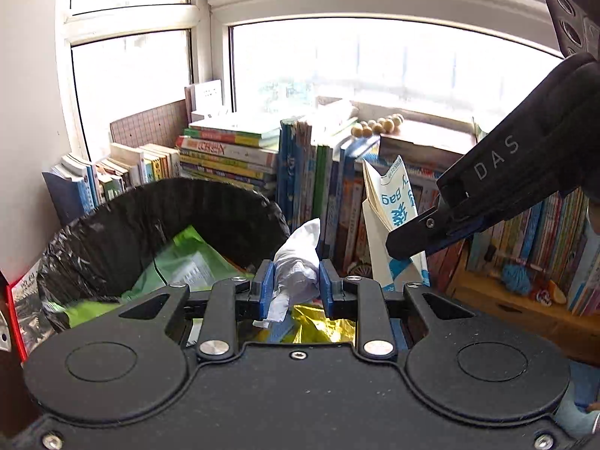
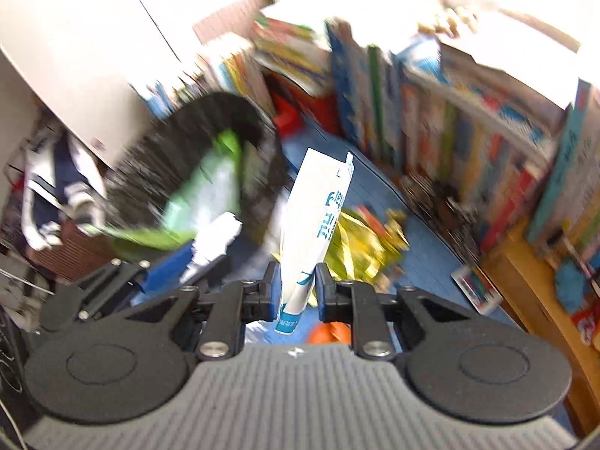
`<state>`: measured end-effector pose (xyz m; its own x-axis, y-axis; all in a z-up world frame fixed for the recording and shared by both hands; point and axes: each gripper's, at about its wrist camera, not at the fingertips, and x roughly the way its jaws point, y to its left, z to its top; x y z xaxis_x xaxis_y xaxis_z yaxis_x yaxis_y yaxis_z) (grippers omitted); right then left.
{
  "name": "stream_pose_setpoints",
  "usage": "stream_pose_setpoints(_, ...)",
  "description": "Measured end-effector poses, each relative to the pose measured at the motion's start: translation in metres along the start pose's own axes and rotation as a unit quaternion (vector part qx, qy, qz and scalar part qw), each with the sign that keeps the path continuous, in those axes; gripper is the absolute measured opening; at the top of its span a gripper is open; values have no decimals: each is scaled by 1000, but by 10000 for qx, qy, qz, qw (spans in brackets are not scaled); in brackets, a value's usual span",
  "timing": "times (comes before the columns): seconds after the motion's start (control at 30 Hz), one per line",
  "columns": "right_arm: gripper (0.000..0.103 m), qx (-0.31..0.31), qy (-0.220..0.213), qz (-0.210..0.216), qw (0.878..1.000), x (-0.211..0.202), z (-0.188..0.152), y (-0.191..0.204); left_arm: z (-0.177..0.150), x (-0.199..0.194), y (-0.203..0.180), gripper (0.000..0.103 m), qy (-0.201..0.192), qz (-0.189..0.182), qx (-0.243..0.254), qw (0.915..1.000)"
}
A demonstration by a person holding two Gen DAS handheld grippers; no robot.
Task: Collect trash
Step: 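Lift the tissue and the white packet with both tools over the basket, then open the left tool to drop the tissue while the right tool drops the packet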
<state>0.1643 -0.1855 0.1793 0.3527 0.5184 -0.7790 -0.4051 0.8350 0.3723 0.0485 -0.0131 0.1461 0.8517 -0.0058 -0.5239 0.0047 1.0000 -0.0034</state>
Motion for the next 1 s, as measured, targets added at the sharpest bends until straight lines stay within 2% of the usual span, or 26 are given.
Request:
stream_pose_setpoints(0.1,23,-151,-441,188,9987,-8,10,16,10,-9,18,24,-292,26,-130,9995)
stream_pose_setpoints(0.2,23,-279,-633,287,9972,-7,21,35,14,-10,39,24,-297,128,-302,9990)
stream_pose_setpoints(0.57,23,-573,-687,693,9936,40,41,73,9,10,110,24,-56,569,-1082,9925)
stream_pose_setpoints(0.83,26,-772,-585,751,9925,89,42,80,4,27,121,26,125,715,-1249,9895)
stream_pose_setpoints(0.9,37,-701,-518,751,9934,96,42,78,3,30,120,27,170,768,-1258,9889)
stream_pose_setpoints(0.93,41,-670,-520,738,9937,97,42,76,3,31,120,33,181,794,-1265,9886)
stream_pose_setpoints(0.97,50,-656,-530,726,9938,98,42,75,3,32,120,37,188,805,-1283,9883)
stream_pose_setpoints(1.0,52,-656,-544,732,9937,98,42,73,3,32,120,44,192,815,-1304,9879)
